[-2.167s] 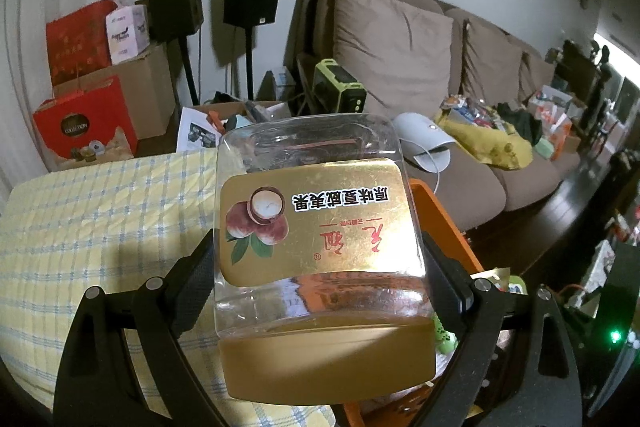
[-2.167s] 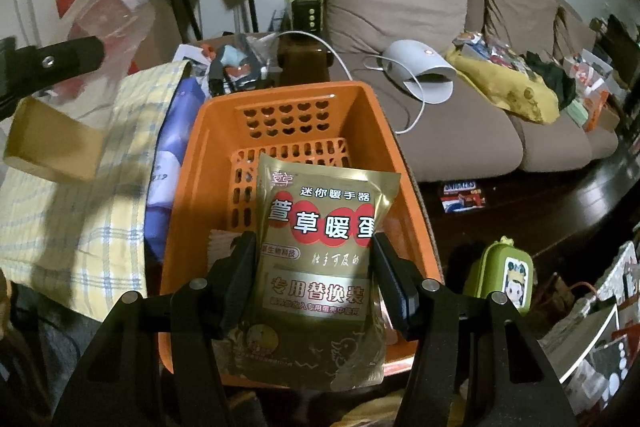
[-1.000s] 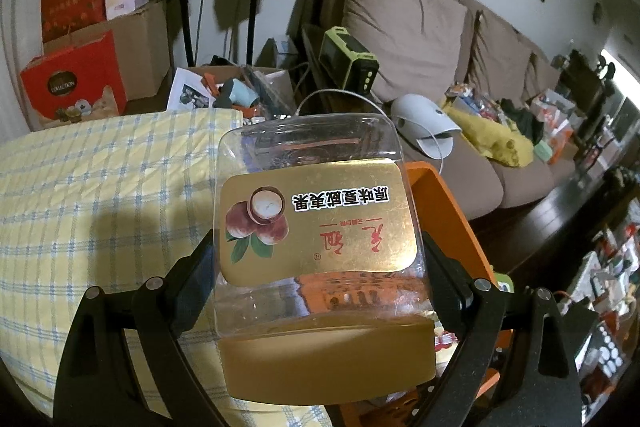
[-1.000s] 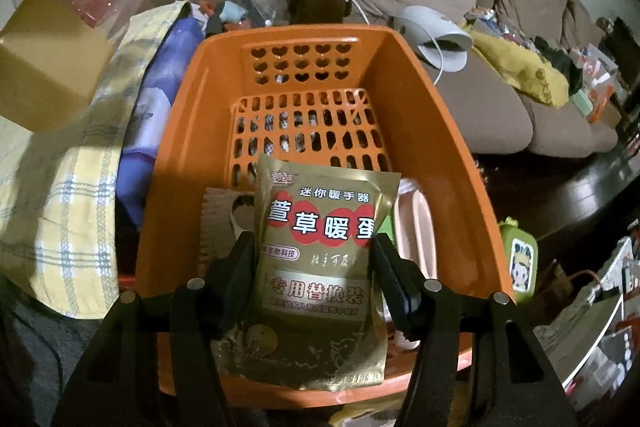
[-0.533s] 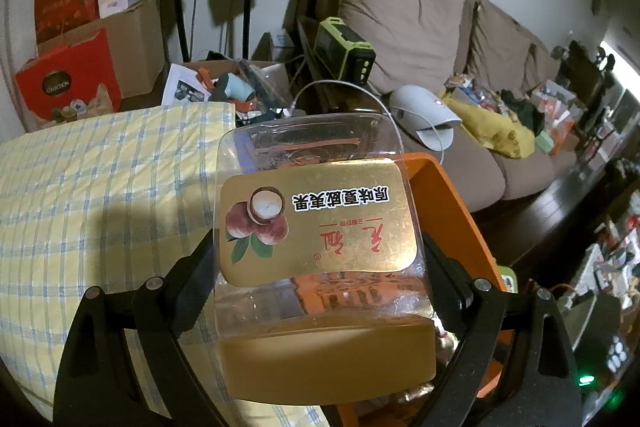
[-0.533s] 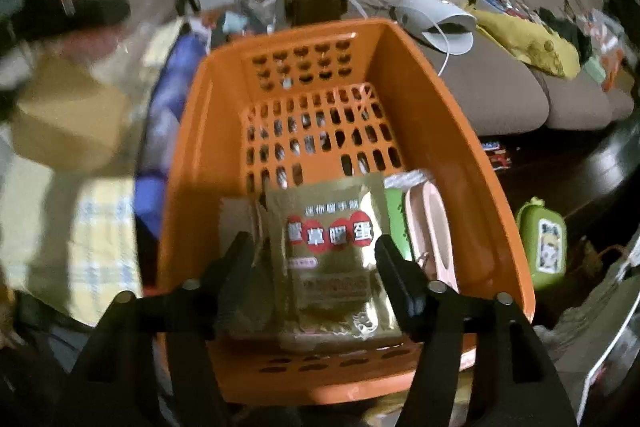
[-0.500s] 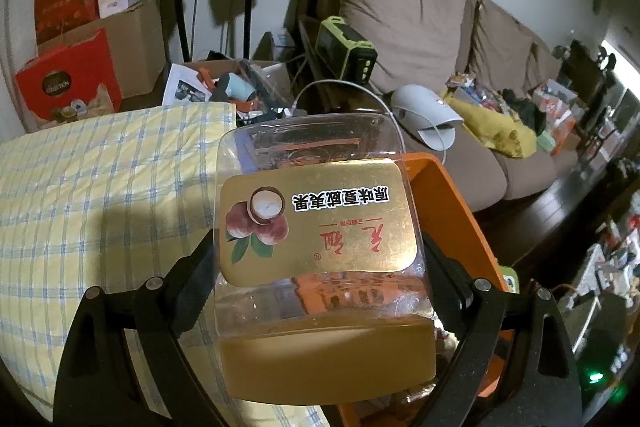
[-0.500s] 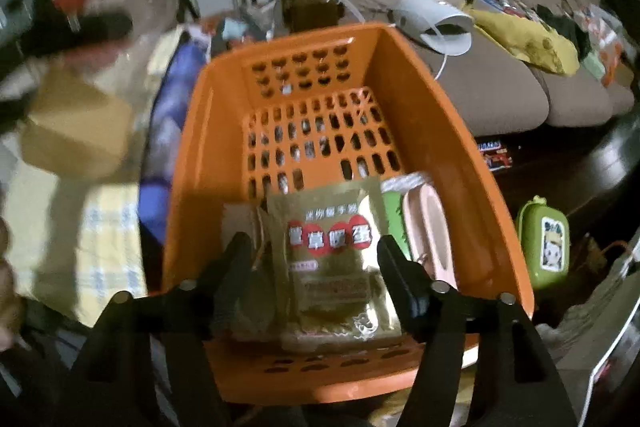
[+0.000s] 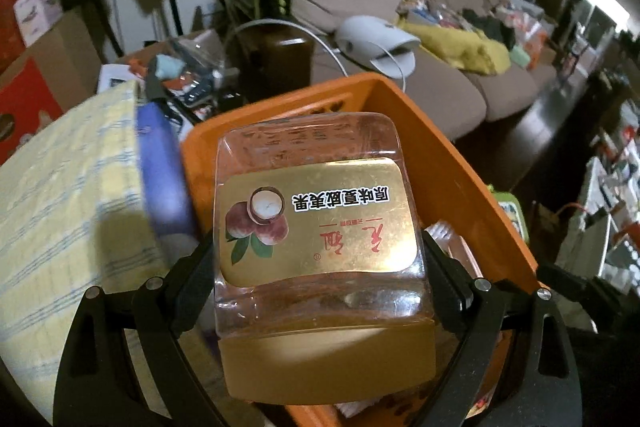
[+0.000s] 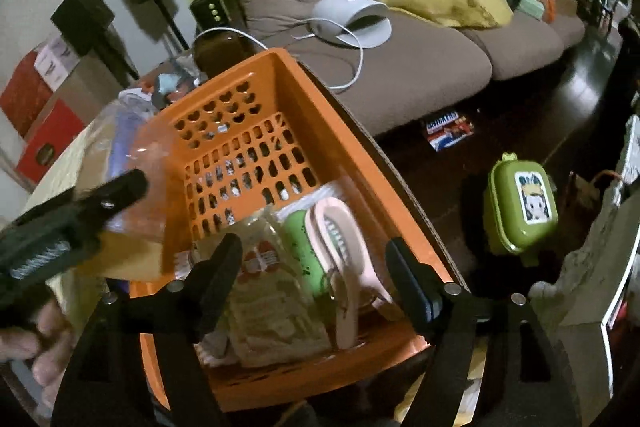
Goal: Organize objects
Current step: 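Lower the clear box into the basket with the left tool and open it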
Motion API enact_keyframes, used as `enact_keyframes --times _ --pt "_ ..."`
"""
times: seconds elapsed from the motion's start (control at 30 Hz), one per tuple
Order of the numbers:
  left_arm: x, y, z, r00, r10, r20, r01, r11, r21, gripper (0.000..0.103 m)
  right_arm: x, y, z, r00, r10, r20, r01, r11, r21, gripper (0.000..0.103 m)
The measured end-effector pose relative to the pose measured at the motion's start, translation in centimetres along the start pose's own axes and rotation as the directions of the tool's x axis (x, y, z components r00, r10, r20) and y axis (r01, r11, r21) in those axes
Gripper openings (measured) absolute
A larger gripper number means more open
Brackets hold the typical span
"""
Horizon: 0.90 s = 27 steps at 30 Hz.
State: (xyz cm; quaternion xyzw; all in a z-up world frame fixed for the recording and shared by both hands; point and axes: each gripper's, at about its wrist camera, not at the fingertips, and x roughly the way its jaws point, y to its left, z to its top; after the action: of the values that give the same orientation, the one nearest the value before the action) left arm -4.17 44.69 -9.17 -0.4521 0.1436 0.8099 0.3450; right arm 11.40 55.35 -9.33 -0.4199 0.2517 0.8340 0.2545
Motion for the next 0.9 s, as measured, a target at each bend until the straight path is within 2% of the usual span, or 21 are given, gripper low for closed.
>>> enact_keyframes --times 0.17,0.43,0.53,0.73,0.9 --pt "2.2 -0.4 0.5 1.0 0.005 -0.023 -0.006 1.0 -0.02 0.091 0.0 0.2 0.0 1.0 -0.009 -0.001 0.009 1.0 -0.012 0.076" --pt "3.1 -0.6 0.6 0.999 -0.033 -0.003 0.033 0.999 -0.035 0.089 0.4 0.3 -0.2 1.0 -0.023 -0.013 0.023 0.999 -0.028 0.076" --pt "3.4 -0.1 0.7 1.0 -0.023 -0.006 0.022 0.998 -0.067 0.089 0.3 0.2 -0.2 1.0 -0.024 -0.013 0.024 0.999 -0.025 0.076" --pt "0.0 1.0 1.1 0.996 -0.031 0.08 0.04 0.993 -0.11 0.089 0.4 0.2 -0.2 1.0 -0.022 -0.015 0.021 0.999 -0.027 0.076" --pt "-3.3 1.1 1.5 0.993 0.024 0.118 -0.013 0.996 -0.089 0.089 0.3 0.7 -0.3 1.0 -0.027 -0.004 0.027 0.998 -0.049 0.076"
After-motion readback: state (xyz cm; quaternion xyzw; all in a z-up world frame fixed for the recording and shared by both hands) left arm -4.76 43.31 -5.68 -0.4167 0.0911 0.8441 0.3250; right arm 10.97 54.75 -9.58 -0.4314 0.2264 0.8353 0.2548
